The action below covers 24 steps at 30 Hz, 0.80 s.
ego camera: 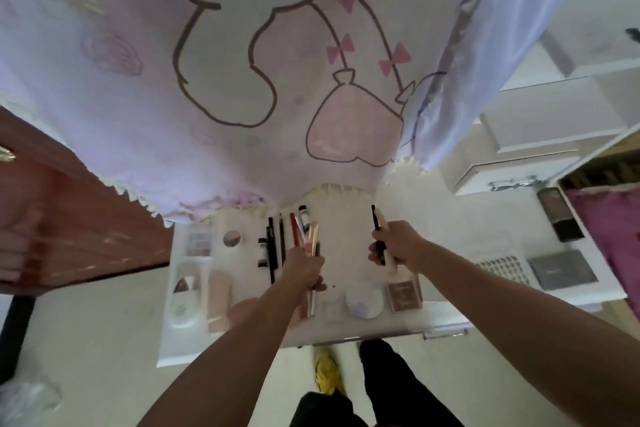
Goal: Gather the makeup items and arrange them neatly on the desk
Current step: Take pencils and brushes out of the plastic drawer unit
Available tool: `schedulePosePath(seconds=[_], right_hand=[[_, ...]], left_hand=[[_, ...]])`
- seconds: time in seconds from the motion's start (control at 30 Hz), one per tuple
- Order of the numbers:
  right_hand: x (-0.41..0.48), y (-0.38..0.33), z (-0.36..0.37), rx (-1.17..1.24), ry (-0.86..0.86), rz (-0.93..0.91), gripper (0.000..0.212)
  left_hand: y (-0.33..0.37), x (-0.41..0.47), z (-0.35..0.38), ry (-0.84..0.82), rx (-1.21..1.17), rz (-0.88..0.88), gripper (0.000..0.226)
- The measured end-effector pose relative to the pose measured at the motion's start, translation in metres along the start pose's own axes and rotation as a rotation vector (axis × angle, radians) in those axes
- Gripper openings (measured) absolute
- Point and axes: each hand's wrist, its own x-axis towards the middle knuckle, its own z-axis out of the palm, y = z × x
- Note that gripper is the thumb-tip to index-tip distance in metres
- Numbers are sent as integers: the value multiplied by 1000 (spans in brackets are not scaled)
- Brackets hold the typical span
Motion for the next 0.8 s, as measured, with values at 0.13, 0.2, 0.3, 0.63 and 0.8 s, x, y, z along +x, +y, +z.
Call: schedulePosePath(seconds=[0.13,0.2,0.3,0.63,0.8], right_hand=[[41,-8,3,-175,-38,32,11],[55,-9,6,-248,-59,27,15],[71,-11,10,-378,-79,13,11],[92,-21,20,-1083,-40,-262,23],[96,-21,16,-1105,-3,-304,21]], left_hand=[[12,31,20,55,84,-66,16],[17,45,27,79,173,-56,12],[20,65,35,99,304,-31,16],[26,82,41,74,515,-87,16],[30,83,38,76,538,-74,17]])
